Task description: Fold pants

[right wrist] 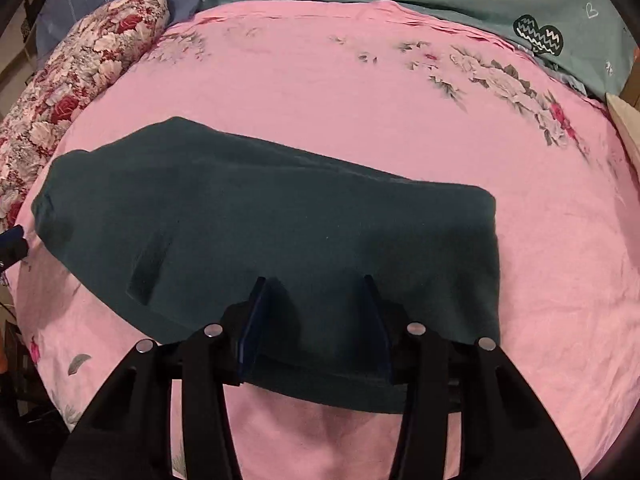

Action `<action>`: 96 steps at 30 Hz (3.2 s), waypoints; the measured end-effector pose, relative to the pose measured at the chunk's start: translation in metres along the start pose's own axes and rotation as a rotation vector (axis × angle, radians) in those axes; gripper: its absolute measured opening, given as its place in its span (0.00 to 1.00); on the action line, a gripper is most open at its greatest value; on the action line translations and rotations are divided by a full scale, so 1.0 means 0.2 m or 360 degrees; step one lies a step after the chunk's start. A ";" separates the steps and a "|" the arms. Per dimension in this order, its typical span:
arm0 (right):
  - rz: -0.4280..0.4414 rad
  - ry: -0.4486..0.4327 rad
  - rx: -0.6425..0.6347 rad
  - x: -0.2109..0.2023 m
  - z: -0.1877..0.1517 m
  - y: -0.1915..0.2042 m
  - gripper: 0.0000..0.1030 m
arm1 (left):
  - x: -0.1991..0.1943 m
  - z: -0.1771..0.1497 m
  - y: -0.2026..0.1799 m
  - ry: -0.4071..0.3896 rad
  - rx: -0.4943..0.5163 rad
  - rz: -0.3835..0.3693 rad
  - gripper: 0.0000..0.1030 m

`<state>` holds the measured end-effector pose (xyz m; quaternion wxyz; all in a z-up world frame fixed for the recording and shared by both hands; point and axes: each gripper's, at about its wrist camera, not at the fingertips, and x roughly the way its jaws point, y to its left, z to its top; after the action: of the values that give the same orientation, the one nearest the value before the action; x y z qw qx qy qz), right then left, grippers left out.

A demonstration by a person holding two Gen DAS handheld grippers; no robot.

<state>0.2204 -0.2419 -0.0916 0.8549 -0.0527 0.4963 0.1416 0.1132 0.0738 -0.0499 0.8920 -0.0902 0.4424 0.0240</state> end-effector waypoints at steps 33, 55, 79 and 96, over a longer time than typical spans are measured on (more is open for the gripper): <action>0.0453 -0.0197 -0.0125 -0.04 -0.05 0.66 0.42 | 0.29 0.18 0.34 0.0132 -0.0425 -0.0454 0.26; 0.0327 -0.0685 0.0423 -0.53 -0.24 -0.09 0.41 | -0.06 0.36 -0.83 -0.0086 0.0368 -0.0739 0.26; 0.0391 -0.0280 0.0763 -0.30 -0.38 -0.64 0.65 | 0.22 0.07 -0.91 0.0190 0.0251 -0.0741 0.79; 0.0588 -0.0318 0.0530 -0.59 -0.19 -0.42 0.18 | 0.24 0.07 -0.82 0.0193 0.0222 -0.0756 0.80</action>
<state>0.1584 -0.3540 -0.0128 0.8561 0.1943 0.4272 0.2162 0.1736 -0.0863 -0.0570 0.8485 -0.1312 0.4620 -0.2221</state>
